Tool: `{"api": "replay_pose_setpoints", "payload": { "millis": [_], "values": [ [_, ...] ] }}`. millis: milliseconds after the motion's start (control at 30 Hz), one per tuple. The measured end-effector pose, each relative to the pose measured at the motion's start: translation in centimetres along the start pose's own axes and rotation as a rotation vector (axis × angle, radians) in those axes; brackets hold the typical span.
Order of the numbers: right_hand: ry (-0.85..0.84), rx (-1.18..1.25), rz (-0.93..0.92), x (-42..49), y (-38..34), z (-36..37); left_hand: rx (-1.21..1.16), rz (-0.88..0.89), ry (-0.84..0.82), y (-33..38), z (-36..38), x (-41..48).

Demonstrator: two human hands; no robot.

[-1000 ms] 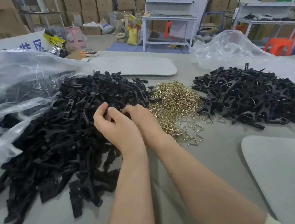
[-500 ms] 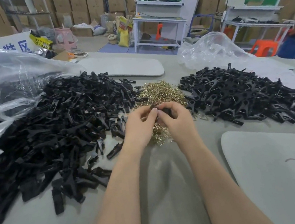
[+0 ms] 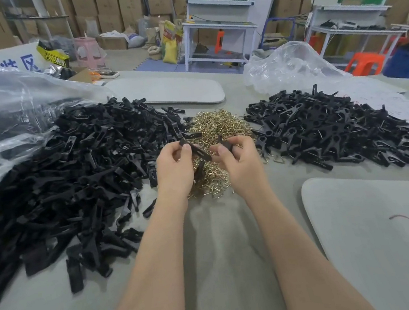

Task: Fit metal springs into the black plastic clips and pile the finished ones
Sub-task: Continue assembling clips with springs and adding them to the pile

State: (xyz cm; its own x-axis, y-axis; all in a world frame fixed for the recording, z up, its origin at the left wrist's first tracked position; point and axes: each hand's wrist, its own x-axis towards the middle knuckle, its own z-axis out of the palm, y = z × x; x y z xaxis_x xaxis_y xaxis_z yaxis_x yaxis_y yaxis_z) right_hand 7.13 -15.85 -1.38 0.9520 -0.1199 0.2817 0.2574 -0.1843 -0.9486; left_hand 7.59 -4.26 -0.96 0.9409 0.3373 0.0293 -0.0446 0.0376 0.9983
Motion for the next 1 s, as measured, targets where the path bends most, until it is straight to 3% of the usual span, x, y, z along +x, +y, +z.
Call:
{"api": "replay_pose_setpoints", "payload": {
  "millis": [200,400,567,767,1000],
  "values": [
    [0.059,-0.201,-0.189,-0.5,-0.4,0.1,-0.232,-0.01,-0.078,0.2,0.2,-0.3],
    [0.02,-0.057,-0.082,-0.1,-0.4,0.6,-0.318,-0.044,-0.187,0.5,0.2,-0.5],
    [0.017,-0.019,-0.051,0.0,-0.3,0.7,-0.037,0.038,-0.219,0.4,0.4,-1.0],
    [0.014,0.088,-0.056,-0.4,-0.8,0.6,0.415,0.278,-0.091,0.1,0.4,-1.2],
    [0.068,0.307,0.01,-0.4,-1.2,0.0,0.247,0.167,-0.129,0.1,0.3,-0.7]
  ]
}}
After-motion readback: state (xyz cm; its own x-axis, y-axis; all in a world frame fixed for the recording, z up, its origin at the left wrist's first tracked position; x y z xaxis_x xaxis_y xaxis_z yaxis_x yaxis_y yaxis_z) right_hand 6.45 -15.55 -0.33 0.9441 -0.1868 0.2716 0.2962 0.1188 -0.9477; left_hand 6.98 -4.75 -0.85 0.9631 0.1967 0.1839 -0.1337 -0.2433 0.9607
